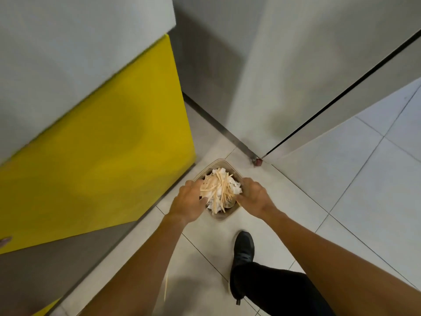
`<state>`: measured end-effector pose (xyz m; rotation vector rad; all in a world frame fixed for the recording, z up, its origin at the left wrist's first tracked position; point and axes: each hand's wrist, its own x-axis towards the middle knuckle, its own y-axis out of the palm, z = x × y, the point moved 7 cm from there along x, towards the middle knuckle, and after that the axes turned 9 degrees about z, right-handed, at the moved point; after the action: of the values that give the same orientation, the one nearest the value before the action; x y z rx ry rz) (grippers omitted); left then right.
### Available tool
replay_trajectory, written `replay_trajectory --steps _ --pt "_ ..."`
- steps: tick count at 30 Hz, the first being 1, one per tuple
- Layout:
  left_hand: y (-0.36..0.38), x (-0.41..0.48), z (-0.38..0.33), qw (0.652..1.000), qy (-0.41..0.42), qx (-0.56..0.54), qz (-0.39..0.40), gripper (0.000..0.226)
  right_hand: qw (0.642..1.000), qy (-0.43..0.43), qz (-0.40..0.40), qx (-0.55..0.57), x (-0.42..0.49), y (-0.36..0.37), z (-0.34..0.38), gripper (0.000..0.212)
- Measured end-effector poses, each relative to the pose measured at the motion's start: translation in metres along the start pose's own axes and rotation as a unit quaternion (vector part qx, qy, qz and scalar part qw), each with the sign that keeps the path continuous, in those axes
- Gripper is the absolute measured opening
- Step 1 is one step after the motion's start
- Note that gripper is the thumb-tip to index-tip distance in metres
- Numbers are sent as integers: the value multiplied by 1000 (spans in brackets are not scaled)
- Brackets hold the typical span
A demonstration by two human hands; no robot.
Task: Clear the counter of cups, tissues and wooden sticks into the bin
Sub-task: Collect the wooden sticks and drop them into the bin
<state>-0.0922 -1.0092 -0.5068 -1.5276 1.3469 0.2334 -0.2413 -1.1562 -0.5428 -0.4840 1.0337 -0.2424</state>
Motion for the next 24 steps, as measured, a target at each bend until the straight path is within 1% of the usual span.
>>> replay_trajectory --steps 2,4,8,10,13,16,18,20,24 --pt "-18 -28 -9 999 40 26 -15 57 999 -19 -23 -18 -27 -7 17 58" --pt "-37 -58 -20 994 80 59 -37 59 997 -46 -61 -19 -73 -20 49 58" --pt "-89 -136 -51 978 157 100 -91 60 981 -107 -164 1 -166 -49 111 63" --pt "-123 -185 -68 964 202 107 -133 59 964 -153 -219 3 -215 -64 148 65" --pt "-176 -267 -87 932 277 117 -203 57 930 -222 -292 6 -287 -84 202 65" --pt "-223 -346 -85 904 325 111 -257 56 893 -289 -346 5 -358 -95 259 63" --pt "-250 -395 -69 894 334 93 -283 54 875 -327 -356 8 -397 -93 299 63" --pt "-272 -440 -41 889 329 99 -305 54 860 -360 -362 8 -430 -83 340 61" --pt "-316 -516 40 893 259 135 -342 57 840 -420 -343 11 -478 -43 424 59"
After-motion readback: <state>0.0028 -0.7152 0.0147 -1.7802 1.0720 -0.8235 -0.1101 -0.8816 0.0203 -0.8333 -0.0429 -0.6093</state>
